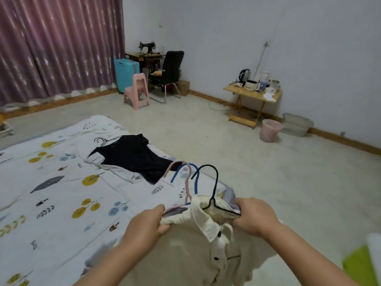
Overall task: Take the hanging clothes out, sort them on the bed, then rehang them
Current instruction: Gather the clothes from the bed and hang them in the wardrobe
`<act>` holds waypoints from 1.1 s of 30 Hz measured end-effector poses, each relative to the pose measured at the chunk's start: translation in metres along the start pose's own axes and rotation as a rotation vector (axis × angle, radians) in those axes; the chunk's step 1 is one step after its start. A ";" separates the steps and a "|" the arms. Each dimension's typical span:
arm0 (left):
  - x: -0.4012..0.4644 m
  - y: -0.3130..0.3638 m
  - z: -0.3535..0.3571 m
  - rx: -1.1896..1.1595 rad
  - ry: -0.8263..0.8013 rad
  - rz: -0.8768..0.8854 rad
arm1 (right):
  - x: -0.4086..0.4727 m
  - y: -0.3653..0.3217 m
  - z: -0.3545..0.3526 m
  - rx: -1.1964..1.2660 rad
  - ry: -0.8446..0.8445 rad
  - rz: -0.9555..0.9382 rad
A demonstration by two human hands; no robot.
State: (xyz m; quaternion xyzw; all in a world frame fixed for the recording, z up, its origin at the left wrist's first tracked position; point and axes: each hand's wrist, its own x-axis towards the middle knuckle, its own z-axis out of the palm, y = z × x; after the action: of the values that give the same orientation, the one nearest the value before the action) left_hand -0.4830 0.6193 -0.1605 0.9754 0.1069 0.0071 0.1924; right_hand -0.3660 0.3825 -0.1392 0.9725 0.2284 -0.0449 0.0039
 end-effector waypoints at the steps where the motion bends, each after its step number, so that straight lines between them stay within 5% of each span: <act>1: -0.004 0.014 -0.005 0.009 0.022 0.036 | -0.016 0.011 -0.009 0.014 0.027 0.009; 10: -0.034 0.129 -0.050 -0.097 0.204 0.316 | -0.169 0.087 -0.087 0.258 0.089 -0.075; 18: -0.032 0.214 -0.073 -0.071 0.190 0.568 | -0.264 0.106 -0.114 0.591 0.307 0.137; 23: -0.028 0.259 -0.085 -0.052 0.029 0.821 | -0.308 0.095 -0.119 0.636 0.455 0.346; 28: -0.063 0.293 -0.104 -0.465 -0.356 1.116 | -0.344 0.061 -0.118 0.705 0.549 0.541; 33: -0.133 0.324 -0.111 -0.563 -0.344 1.090 | -0.373 0.009 -0.123 0.857 0.635 0.757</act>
State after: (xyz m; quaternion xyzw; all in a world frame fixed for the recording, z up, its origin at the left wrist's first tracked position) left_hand -0.5523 0.3398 0.0678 0.7891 -0.4432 -0.0251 0.4247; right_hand -0.6841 0.2121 0.0161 0.8671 -0.1778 0.1618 -0.4363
